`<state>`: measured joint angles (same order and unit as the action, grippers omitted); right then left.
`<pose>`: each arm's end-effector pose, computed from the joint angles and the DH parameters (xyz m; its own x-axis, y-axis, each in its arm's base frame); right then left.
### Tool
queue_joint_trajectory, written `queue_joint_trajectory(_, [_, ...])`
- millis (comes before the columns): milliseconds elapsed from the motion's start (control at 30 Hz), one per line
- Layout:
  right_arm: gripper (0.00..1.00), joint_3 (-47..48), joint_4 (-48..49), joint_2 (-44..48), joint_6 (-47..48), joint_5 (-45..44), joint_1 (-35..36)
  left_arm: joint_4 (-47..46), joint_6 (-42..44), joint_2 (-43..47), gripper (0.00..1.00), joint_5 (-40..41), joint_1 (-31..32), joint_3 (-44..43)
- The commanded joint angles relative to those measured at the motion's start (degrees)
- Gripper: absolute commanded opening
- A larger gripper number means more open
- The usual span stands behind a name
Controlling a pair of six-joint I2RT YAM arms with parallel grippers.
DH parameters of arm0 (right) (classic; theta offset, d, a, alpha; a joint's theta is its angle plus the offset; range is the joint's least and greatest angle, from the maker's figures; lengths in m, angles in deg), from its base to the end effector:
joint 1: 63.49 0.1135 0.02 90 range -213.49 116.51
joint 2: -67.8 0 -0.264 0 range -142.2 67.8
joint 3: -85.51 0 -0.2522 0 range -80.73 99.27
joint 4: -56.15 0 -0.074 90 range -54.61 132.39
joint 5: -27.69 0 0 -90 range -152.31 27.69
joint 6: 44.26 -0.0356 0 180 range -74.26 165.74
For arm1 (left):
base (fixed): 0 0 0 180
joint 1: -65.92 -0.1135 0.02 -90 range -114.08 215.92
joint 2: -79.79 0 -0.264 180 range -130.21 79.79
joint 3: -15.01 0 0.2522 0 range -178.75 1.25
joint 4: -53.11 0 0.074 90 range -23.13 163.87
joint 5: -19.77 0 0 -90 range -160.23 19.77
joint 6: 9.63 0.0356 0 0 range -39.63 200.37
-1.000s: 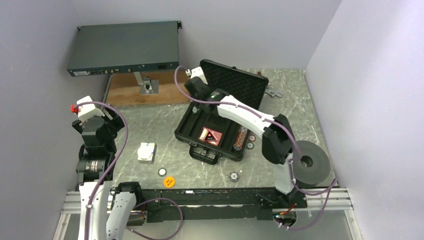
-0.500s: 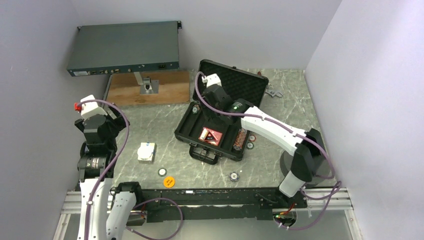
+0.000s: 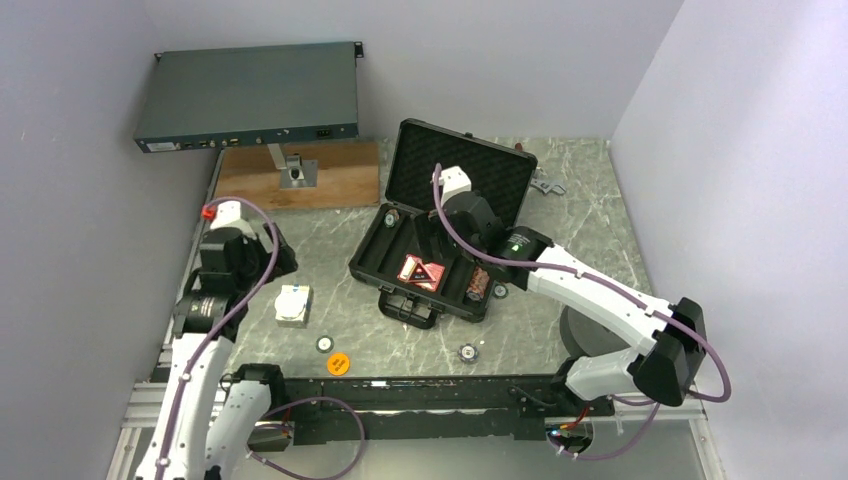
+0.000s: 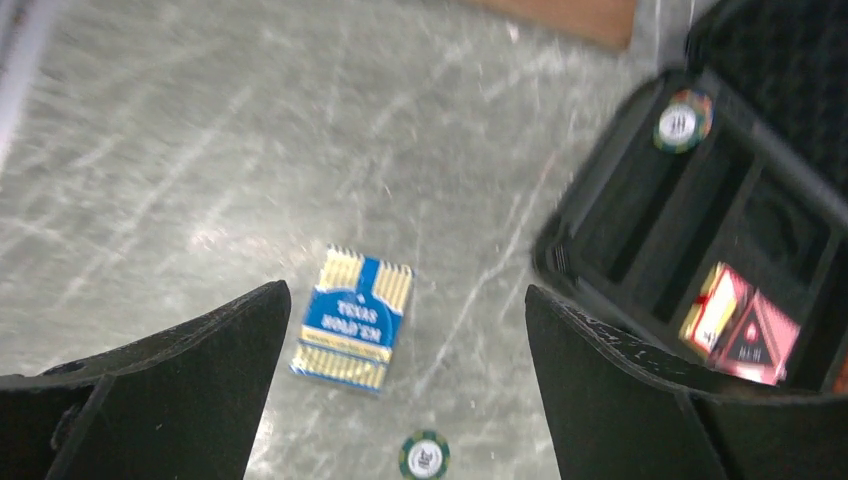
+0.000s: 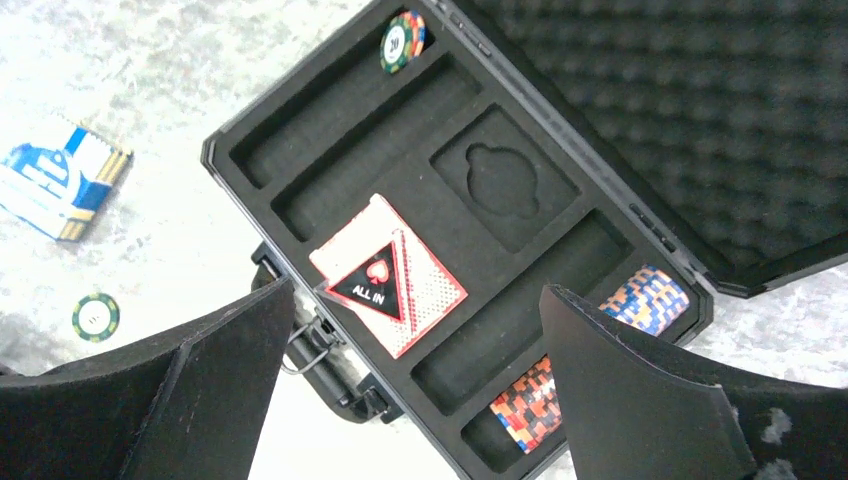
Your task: Pack up texas hold em set
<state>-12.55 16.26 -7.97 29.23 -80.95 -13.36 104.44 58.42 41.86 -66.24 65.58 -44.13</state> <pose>0.1981 0.2195 0.3367 -0.4994 -0.1779 -0.8479 -0.4327 0.8991 0.0663 0.1416 0.0033 0.3121 -0.4407 -0.3755 -0.8153 -0.2489 0.9238 -0.2909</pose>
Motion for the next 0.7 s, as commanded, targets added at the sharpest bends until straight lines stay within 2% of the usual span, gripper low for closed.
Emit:
queue_joint_trajectory(0, [0.96,-1.04,3.14,-0.43,0.73,3.57,0.06,3.61,-3.69,-3.73,0.94,2.1,7.14,0.89])
queue_joint_trajectory(100, [0.97,-1.97,3.52,-0.78,1.3,4.4,0.06,6.26,-7.1,-6.5,0.97,8.08,13.1,0.55])
queue_joint_trajectory(200, [0.98,-3.65,4.56,-0.46,0.85,5.6,0.06,8.82,-10.39,-10.61,0.98,11.74,15.61,0.87])
queue_joint_trajectory(400, [0.98,-5.51,5.74,-1.22,0.58,6.25,0.06,9.71,-16.05,-17.29,0.98,16.49,15.72,3.02])
queue_joint_trajectory(667, [0.98,-5.1,6.39,-3.68,0.87,7.43,0.05,9.62,-19.81,-19.43,0.97,19.86,15.5,5.07])
